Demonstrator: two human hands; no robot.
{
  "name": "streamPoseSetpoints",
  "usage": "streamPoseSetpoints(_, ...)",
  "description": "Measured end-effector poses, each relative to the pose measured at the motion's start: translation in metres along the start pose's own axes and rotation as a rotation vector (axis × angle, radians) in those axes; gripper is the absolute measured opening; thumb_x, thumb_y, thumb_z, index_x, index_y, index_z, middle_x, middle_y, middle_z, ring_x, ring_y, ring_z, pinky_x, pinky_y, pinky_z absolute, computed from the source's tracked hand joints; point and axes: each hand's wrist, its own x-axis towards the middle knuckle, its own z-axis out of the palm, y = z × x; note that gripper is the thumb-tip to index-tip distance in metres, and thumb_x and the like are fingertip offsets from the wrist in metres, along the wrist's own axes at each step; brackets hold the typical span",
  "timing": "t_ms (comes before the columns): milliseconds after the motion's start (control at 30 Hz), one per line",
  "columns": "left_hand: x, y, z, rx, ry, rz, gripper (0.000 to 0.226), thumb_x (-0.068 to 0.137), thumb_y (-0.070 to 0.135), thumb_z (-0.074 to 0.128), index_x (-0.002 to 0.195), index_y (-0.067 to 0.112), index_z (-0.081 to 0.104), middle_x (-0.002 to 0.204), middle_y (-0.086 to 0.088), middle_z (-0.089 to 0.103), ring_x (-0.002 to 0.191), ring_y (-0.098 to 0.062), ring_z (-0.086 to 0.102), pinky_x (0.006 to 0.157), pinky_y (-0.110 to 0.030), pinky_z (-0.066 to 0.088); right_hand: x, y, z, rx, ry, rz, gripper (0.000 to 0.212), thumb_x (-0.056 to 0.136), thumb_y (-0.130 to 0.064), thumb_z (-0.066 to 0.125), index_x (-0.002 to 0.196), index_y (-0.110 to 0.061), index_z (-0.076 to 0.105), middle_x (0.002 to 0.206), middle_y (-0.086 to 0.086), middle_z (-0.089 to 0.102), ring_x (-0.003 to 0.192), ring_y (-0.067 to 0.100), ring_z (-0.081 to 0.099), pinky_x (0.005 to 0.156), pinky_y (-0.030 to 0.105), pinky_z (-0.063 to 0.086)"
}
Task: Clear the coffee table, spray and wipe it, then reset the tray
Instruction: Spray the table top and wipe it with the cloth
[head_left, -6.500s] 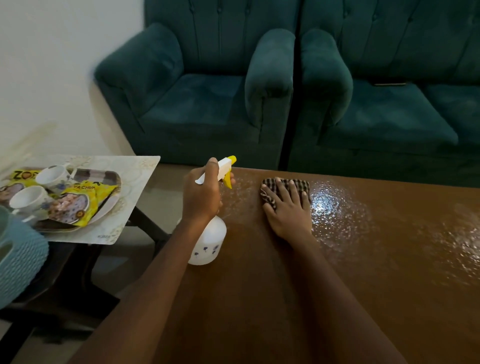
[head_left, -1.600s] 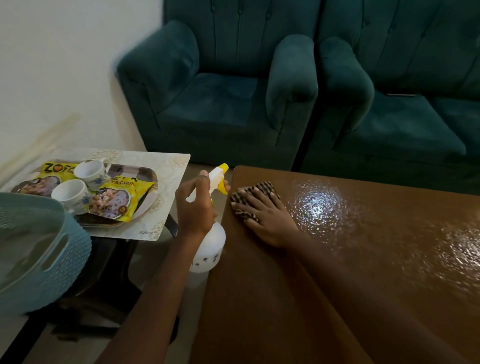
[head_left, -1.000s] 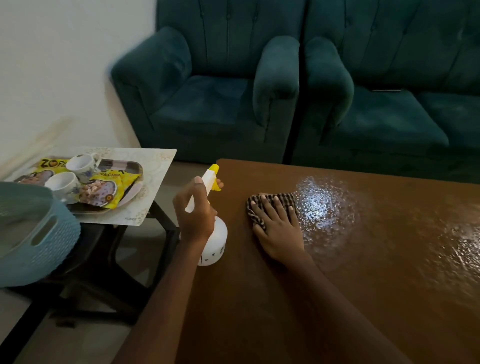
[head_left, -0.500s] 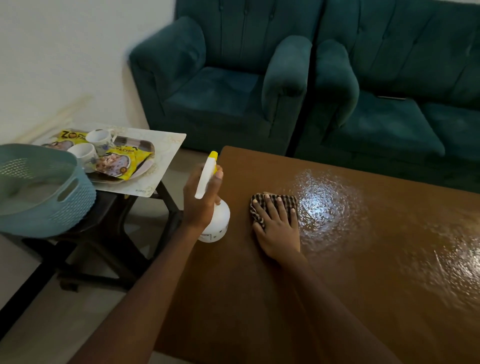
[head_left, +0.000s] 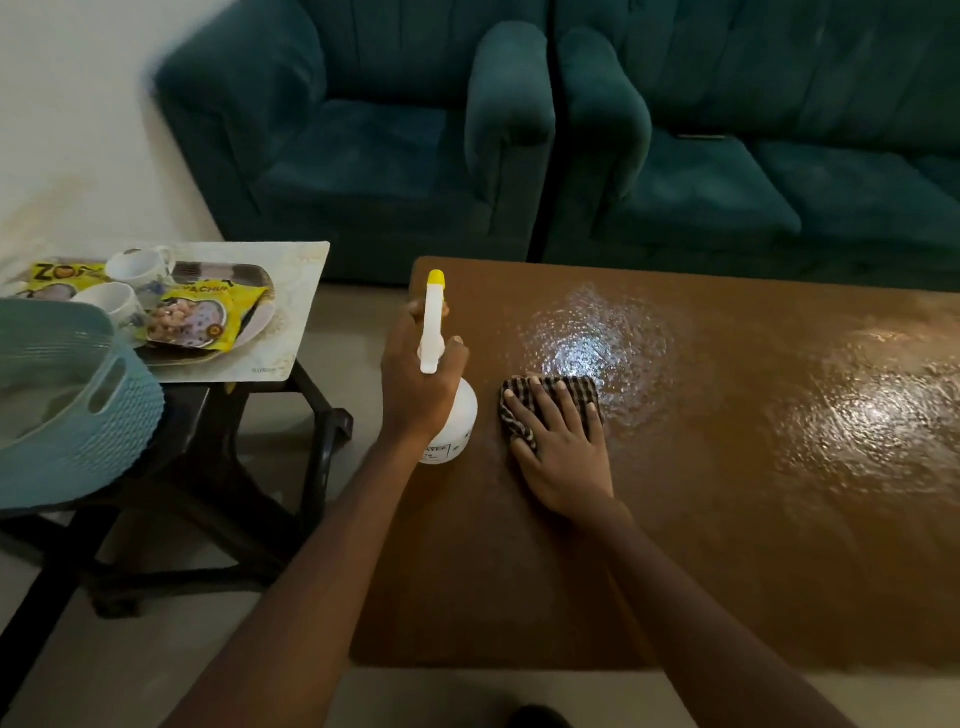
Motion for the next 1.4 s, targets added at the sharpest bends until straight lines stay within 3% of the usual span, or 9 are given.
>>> streamPoseSetpoints(167,-0.012,0.008,0.000,0.018,0.030,0.056,0.051,0.079,0.041,0.055,0.119,0.010,0.055,0.110,0.002,0.061,0.091,-0.015,0.060,0.074,-0.032,0.056,0.003,0.002,0.001,0.023,-0.020,-0.009,0.065,0.086,-0.065,-0.003,0.151,-0.054,-0.005,0.164,-0.014,-0.012,0.149,0.014,-0.021,0.120,0.047,-0.014)
streamPoseSetpoints(300,-0.022,0.010,-0.002,0.017,0.022,0.038,0.043,0.080,0.038,0.056,0.117,0.015,0.055,0.110,0.004,0.061,0.089,-0.024,0.062,0.072,-0.050,0.059,0.002,0.005,-0.002,0.017,-0.046,-0.024,0.063,0.090,-0.065,0.001,0.151,-0.053,-0.007,0.164,-0.013,-0.014,0.149,0.015,-0.023,0.120,0.047,-0.015)
streamPoseSetpoints(500,-0.053,0.029,-0.008,0.053,0.038,-0.004,0.026,0.083,0.026,0.057,0.102,0.041,0.050,0.095,0.015,0.058,0.087,-0.021,0.063,0.078,-0.050,0.058,0.003,0.006,-0.004,0.033,-0.045,-0.047,0.057,0.101,-0.057,0.018,0.154,-0.048,-0.001,0.165,-0.010,-0.012,0.150,0.016,-0.020,0.120,0.049,-0.013)
streamPoseSetpoints(633,-0.086,0.038,-0.015,0.065,0.071,0.009,0.024,0.081,0.029,0.057,0.099,0.042,0.050,0.089,0.009,0.059,0.080,-0.028,0.064,0.074,-0.049,0.058,0.001,0.008,-0.005,0.026,-0.074,-0.071,0.057,0.102,-0.057,0.017,0.155,-0.046,-0.001,0.165,-0.008,-0.012,0.151,0.018,-0.018,0.120,0.050,-0.012)
streamPoseSetpoints(733,-0.108,0.044,-0.020,0.066,0.089,0.024,0.025,0.082,0.027,0.057,0.100,0.042,0.051,0.094,0.008,0.061,0.077,-0.027,0.064,0.071,-0.041,0.057,-0.018,0.008,-0.005,0.041,-0.098,-0.097,0.057,0.102,-0.056,0.018,0.155,-0.047,-0.001,0.165,-0.009,-0.012,0.151,0.018,-0.017,0.120,0.050,-0.012)
streamPoseSetpoints(900,-0.120,0.055,-0.025,0.063,0.059,-0.030,0.022,0.082,0.024,0.058,0.096,0.039,0.050,0.089,0.004,0.059,0.075,-0.022,0.063,0.059,-0.014,0.050,-0.073,0.005,0.001,0.063,-0.082,-0.111,0.057,0.101,-0.057,0.019,0.154,-0.048,-0.001,0.165,-0.010,-0.012,0.151,0.017,-0.018,0.120,0.048,-0.012)
streamPoseSetpoints(1067,-0.121,0.052,-0.029,0.102,0.024,-0.029,0.027,0.085,0.025,0.066,0.103,0.037,0.050,0.094,0.006,0.060,0.085,-0.018,0.063,0.074,-0.025,0.052,-0.114,-0.010,0.008,0.069,-0.033,-0.087,0.071,0.084,-0.066,-0.002,0.153,-0.049,0.000,0.165,-0.011,-0.010,0.151,0.016,-0.017,0.120,0.047,-0.012)
streamPoseSetpoints(1233,-0.129,0.031,-0.041,0.254,-0.130,-0.128,0.057,0.081,0.033,0.077,0.130,0.020,0.049,0.117,0.007,0.065,0.101,-0.011,0.061,0.088,-0.028,0.048,-0.134,-0.018,0.012,0.085,-0.034,-0.082,0.074,0.080,-0.067,-0.003,0.152,-0.053,0.000,0.164,-0.014,-0.011,0.150,0.013,-0.019,0.120,0.045,-0.013)
streamPoseSetpoints(1400,-0.136,0.023,-0.045,0.316,-0.179,-0.194,0.023,0.079,0.041,0.074,0.097,0.029,0.066,0.097,0.009,0.070,0.091,-0.011,0.065,0.085,-0.037,0.053,-0.131,-0.019,0.004,0.297,-0.042,-0.005,0.061,0.092,-0.074,0.020,0.150,-0.055,0.017,0.163,-0.021,-0.003,0.149,0.003,-0.016,0.120,0.039,-0.015)
